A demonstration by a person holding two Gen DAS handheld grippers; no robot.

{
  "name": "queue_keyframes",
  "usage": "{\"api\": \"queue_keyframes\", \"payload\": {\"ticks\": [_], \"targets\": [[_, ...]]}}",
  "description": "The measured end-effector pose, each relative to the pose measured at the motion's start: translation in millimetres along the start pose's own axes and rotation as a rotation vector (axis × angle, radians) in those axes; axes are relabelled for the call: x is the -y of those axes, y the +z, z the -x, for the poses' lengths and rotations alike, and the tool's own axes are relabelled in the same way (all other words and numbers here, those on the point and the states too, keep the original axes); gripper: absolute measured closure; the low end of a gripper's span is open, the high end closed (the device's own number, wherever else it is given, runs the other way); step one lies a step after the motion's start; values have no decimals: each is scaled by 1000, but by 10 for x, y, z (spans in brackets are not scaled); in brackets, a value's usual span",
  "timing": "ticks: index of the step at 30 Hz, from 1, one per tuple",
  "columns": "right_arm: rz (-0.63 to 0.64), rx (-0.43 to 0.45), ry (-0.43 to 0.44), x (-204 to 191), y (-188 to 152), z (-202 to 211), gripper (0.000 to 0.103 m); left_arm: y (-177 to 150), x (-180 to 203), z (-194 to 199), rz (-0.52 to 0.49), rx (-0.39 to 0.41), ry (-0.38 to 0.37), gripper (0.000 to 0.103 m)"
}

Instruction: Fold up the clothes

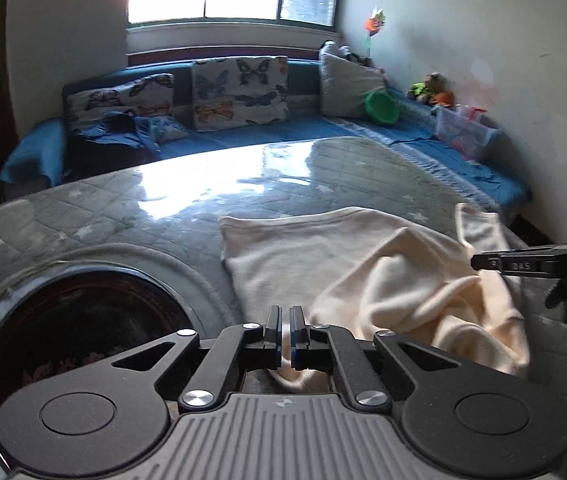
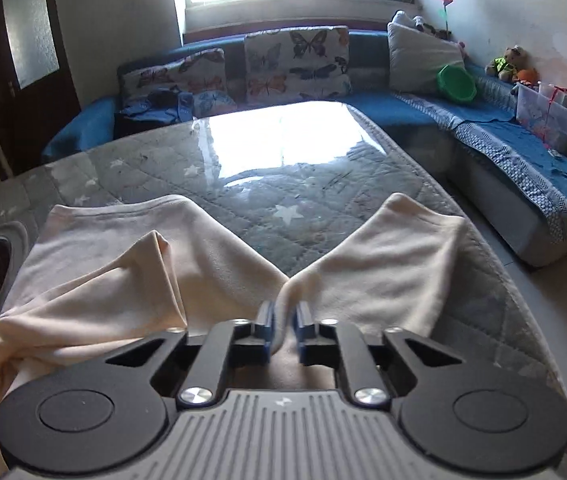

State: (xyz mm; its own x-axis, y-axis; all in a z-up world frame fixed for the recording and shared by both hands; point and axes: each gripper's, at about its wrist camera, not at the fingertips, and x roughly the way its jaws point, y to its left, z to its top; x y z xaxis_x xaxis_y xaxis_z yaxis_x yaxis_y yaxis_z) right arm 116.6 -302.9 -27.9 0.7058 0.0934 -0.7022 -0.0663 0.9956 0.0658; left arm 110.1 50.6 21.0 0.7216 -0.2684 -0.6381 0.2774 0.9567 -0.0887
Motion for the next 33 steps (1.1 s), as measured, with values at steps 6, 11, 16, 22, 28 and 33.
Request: {"api": "queue_keyframes", "payload": {"ticks": [6,11,16,22,28,33], "targets": [[47,60,-55,-15,-131,320,97,21,343,-33,-97,-3,-38,53],[51,84,-96,102,-320,541,98,-26,501,-353,-155,-75,-36,52],[24,94,-136,232,-563,782,98,-119,390,-390,-130,-77,-17,95],[-1,91,-196,316,-910,1047,100,-149,147,-66,-64,-3,39,98],[-1,121,-180,282,-963,1182,98,-236,-31,246,3,40,73,98],[83,196,-18,-37,-792,1302,88,-403,-192,503,67,56,111,99]]}}
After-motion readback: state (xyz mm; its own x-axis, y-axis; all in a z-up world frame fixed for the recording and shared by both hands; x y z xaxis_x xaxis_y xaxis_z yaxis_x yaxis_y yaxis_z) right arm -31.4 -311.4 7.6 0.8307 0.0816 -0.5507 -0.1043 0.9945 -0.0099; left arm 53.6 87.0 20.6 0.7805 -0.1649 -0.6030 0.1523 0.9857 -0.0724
